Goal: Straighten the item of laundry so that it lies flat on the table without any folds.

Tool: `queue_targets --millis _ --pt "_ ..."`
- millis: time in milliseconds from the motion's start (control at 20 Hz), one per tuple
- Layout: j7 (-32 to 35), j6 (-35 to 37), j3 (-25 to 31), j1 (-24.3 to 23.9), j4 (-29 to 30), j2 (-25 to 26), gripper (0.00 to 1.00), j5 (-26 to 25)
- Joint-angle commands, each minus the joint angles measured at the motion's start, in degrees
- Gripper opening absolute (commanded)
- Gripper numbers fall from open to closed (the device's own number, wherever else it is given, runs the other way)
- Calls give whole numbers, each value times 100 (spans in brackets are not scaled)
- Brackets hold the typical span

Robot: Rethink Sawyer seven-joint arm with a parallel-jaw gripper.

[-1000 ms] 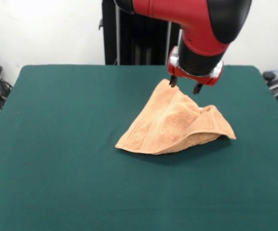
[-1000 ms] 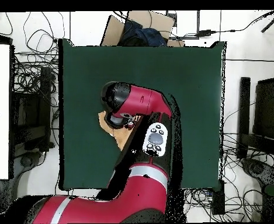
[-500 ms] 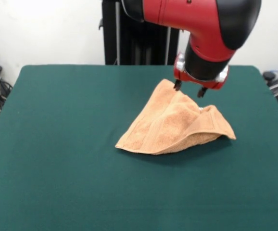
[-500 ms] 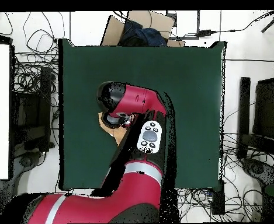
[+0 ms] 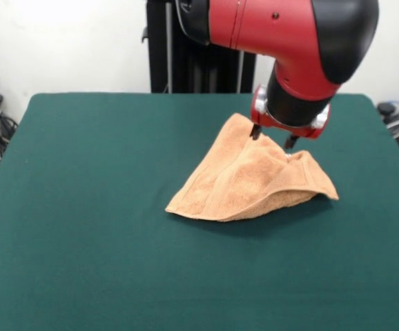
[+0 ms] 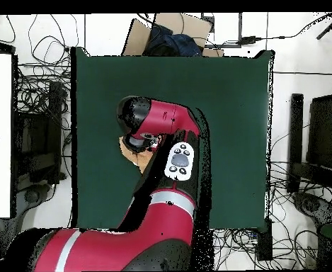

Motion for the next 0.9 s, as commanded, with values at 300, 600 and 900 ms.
queue_targets --millis 300,600,900 --pt "1590 -149 118 45 -53 297 100 197" --pt "1641 -79 106 94 -11 246 100 238" --pt "1703 -35 78 132 -42 254 100 243"
